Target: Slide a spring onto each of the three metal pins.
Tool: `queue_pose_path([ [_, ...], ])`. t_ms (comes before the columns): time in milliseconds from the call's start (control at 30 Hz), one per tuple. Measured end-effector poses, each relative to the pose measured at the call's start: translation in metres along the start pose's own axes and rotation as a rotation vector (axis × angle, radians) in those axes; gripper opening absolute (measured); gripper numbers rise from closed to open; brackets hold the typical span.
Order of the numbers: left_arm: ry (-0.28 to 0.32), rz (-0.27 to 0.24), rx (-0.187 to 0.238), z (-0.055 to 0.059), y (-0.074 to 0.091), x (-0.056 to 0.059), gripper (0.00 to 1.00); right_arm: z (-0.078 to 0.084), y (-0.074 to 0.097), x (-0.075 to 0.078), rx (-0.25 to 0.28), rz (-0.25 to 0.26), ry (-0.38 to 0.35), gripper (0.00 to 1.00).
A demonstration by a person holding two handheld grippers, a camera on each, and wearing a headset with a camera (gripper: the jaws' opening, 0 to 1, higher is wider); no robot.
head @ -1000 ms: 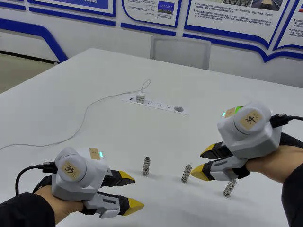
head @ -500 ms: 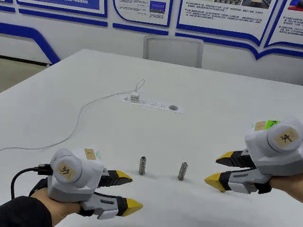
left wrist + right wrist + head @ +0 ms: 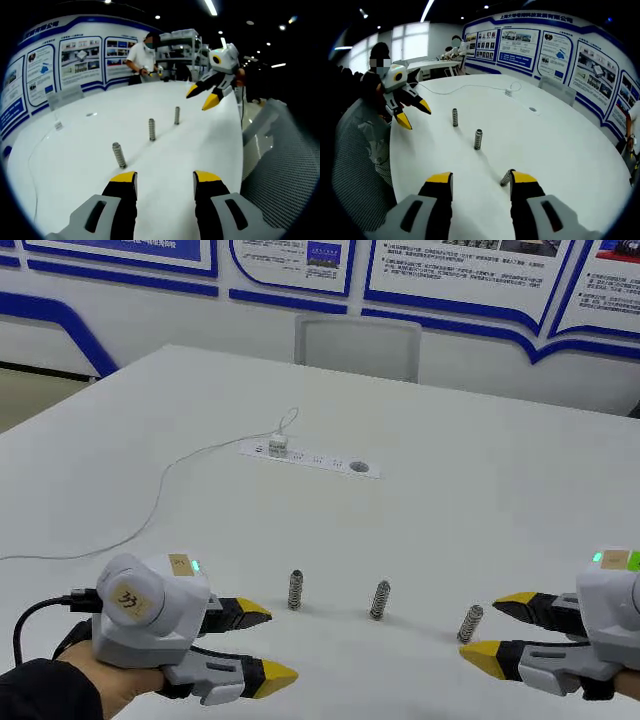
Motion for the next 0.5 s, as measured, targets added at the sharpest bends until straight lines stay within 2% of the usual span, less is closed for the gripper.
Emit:
queue_pose_path([
  [300, 0.012, -0.007, -0.004, 0.002, 0.0, -0.001, 0.49, 0.017, 0.001, 0.0, 0.04, 0.016, -0.034, 0.55],
  [500, 0.021, -0.014, -0.002, 0.003, 0.001, -0.002, 0.49, 0.024, 0.004, 0.0, 0.087, 0.043, -0.06, 0.58],
])
Point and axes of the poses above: the centre of the closed fingertips' face, and the gripper's own axes: y roughly backward along the fingers, x roughly to its right, z roughly out of its underside, the point moved 10 cm from there along y, roughly backward along the fingers, and after that the axes turned 8 degrees about x, right-handed, at the moved point
